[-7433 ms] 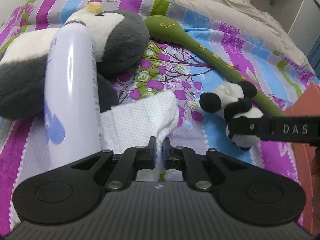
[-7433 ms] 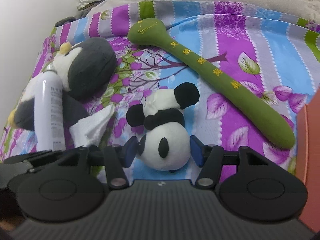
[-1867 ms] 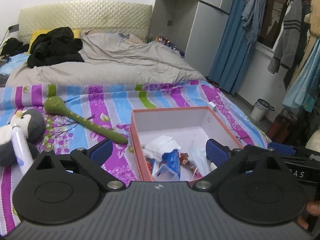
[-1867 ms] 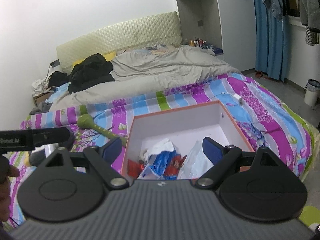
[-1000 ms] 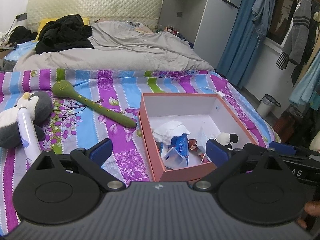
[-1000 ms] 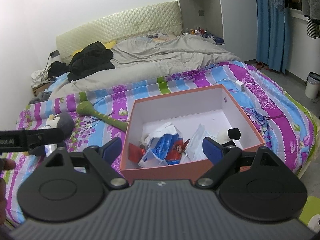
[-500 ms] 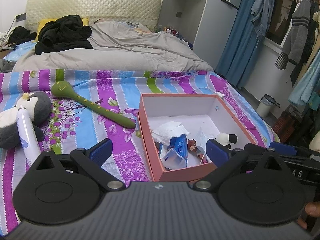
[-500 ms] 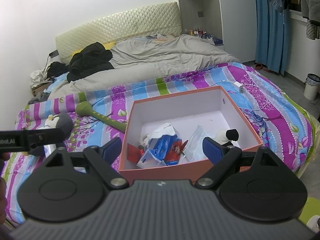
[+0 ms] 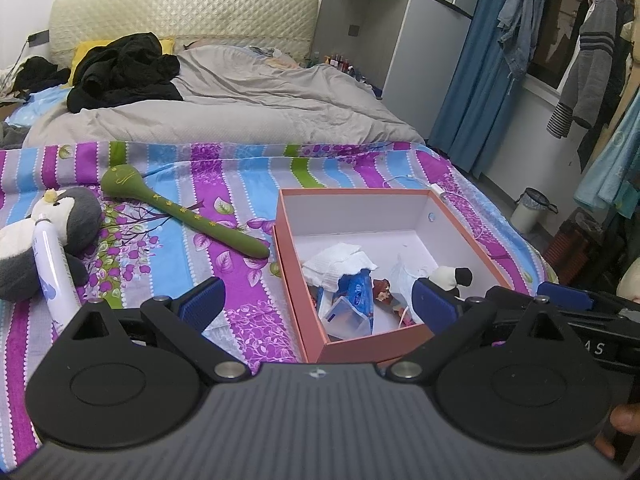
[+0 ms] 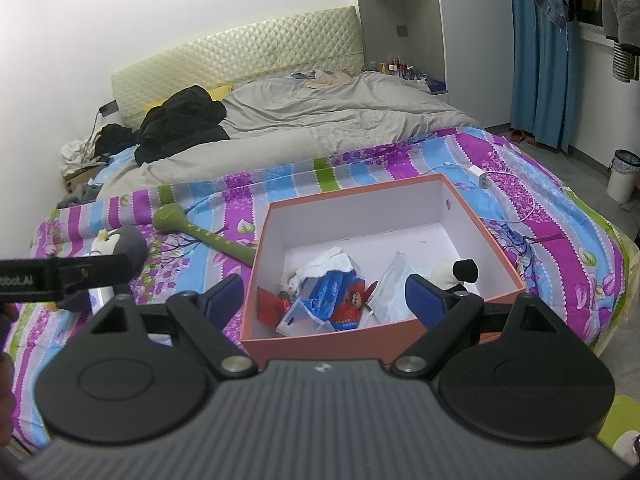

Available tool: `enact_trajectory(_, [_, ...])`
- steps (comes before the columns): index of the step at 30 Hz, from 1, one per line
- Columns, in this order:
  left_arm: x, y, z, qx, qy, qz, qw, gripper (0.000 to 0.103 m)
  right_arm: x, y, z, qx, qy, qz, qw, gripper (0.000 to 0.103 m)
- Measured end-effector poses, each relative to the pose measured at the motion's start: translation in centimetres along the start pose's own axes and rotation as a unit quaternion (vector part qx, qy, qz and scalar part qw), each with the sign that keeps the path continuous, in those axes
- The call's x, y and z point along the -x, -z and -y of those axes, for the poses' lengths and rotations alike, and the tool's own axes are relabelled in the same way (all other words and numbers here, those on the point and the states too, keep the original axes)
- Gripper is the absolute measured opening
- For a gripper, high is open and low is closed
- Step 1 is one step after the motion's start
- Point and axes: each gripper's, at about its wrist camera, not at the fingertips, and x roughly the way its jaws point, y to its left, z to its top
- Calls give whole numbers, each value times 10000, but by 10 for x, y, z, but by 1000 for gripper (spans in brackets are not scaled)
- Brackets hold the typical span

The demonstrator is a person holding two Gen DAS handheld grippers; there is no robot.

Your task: Organize soft objects

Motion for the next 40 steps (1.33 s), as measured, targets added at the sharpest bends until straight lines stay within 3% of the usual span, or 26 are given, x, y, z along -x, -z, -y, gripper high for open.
enact_trajectory(40, [9,6,8,-17,66,78,9999,101,14,4,2,81,105,66,9999,89])
